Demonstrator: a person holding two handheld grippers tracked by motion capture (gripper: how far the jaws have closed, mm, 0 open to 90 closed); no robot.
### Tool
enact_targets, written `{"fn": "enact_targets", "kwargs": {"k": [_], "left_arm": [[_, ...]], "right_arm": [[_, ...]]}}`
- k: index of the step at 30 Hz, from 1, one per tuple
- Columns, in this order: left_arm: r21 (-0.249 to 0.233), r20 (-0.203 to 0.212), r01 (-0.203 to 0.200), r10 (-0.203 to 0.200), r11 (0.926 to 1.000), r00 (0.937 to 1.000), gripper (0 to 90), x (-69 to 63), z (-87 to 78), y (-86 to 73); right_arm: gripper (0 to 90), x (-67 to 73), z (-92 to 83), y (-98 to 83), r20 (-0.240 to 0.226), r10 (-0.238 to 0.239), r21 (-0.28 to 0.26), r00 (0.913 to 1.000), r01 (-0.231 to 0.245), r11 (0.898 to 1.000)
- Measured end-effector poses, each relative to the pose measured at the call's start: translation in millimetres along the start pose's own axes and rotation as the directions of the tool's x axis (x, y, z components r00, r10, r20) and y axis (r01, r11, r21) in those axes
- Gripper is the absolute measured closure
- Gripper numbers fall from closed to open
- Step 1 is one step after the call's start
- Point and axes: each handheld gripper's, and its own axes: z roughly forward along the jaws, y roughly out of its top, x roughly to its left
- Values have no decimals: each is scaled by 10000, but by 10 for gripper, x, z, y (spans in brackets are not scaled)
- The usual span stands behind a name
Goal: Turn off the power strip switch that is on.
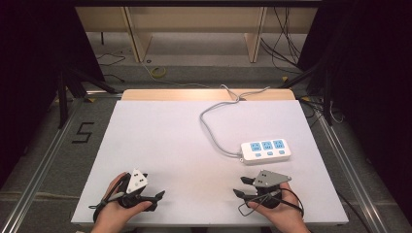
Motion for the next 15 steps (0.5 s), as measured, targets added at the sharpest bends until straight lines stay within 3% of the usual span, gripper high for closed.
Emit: {"fn": "enact_targets", "kwargs": {"k": [6,11,15], "left_arm": [[10,27,45,-45,10000,10000,175,14,4,0],[-9,30,-16,16,10000,10000,177,3,2,2],[-81,-34,101,-101,9999,9999,177,15,-2,3]], "right_arm": [[617,21,-5,14,27,-234,169,9997,234,9996],[805,18,-29,33,180,-509,224,9985,505,9985],[900,7,-40,41,352,-532,432,9980,517,9977]]}}
